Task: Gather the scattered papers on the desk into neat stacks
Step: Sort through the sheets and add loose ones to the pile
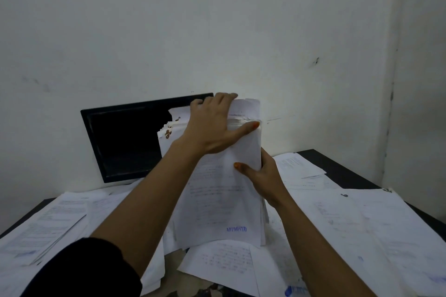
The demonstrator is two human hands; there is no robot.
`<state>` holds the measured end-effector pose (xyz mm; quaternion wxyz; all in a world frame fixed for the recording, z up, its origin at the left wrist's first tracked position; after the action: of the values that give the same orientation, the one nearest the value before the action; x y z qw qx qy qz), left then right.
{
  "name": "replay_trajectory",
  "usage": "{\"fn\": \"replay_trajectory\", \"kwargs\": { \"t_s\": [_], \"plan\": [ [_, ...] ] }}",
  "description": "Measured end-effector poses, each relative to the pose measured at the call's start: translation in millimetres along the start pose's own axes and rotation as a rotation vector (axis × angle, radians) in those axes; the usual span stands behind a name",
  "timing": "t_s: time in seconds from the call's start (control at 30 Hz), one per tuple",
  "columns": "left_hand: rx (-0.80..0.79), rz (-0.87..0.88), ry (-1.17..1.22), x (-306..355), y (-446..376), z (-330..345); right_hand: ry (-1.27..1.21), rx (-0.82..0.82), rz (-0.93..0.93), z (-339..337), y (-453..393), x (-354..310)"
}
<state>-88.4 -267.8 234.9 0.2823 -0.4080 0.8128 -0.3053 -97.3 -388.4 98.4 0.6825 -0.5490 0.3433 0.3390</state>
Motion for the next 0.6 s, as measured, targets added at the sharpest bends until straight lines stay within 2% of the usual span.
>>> {"fn": "replay_trajectory", "kwargs": {
  "t_s": [0.3,0.37,0.47,0.6],
  "plan": [
    [0.079,0.01,-0.005,-10.5,-8.6,-11.6,-0.075,-0.008,-0.002,1.3,-3.5,-7.2],
    [-0.02,0.047,0.025,-8.0,-8.6,-8.3,-0.084,-0.016,-0.006,2.3,-5.0,-9.6],
    [-0.278,0.077,0.087,-2.8,-2.7,6.2,-0.088,-0.037,-0.018,4.0,-4.6,-13.0],
    [-0.208,0.069,0.151,-3.3,-0.2,6.6,-0.087,-0.043,-0.01,5.1,-4.5,-12.4]
  ]
}}
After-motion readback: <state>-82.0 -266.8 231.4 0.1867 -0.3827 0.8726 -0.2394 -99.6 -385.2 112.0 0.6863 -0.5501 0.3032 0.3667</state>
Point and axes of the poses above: each hand's wrist, its own y-axis away from the middle knuckle, its own z-axis out of the palm, x = y × z, the point moved 5 cm from there along -y, towards the middle knuckle, and after that the axes turned 9 degrees about -y, right-handed, at the moved point
